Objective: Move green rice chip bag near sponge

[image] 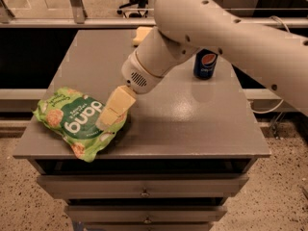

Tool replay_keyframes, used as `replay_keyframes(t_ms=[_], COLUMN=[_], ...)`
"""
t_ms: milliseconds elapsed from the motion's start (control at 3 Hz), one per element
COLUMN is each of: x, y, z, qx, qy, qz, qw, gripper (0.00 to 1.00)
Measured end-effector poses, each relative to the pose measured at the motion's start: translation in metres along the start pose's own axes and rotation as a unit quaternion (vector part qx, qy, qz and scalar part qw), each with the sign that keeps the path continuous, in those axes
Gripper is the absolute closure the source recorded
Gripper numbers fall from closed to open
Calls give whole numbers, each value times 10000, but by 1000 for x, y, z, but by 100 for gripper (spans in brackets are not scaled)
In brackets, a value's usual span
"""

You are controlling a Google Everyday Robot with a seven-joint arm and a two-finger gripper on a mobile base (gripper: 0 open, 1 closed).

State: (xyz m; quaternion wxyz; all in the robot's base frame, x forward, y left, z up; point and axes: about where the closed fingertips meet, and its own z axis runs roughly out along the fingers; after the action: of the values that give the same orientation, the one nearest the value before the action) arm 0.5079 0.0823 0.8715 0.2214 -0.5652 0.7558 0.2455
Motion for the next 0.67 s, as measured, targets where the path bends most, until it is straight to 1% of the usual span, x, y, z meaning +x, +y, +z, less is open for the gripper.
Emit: replay_keyframes(t_ms=[333, 667], x=[-21, -38], y=[9, 22], z=[24, 51], qx=[-146, -321], qy=[-211, -438], qz=[77, 178], qw=[9996, 9984], gripper=[0, 3])
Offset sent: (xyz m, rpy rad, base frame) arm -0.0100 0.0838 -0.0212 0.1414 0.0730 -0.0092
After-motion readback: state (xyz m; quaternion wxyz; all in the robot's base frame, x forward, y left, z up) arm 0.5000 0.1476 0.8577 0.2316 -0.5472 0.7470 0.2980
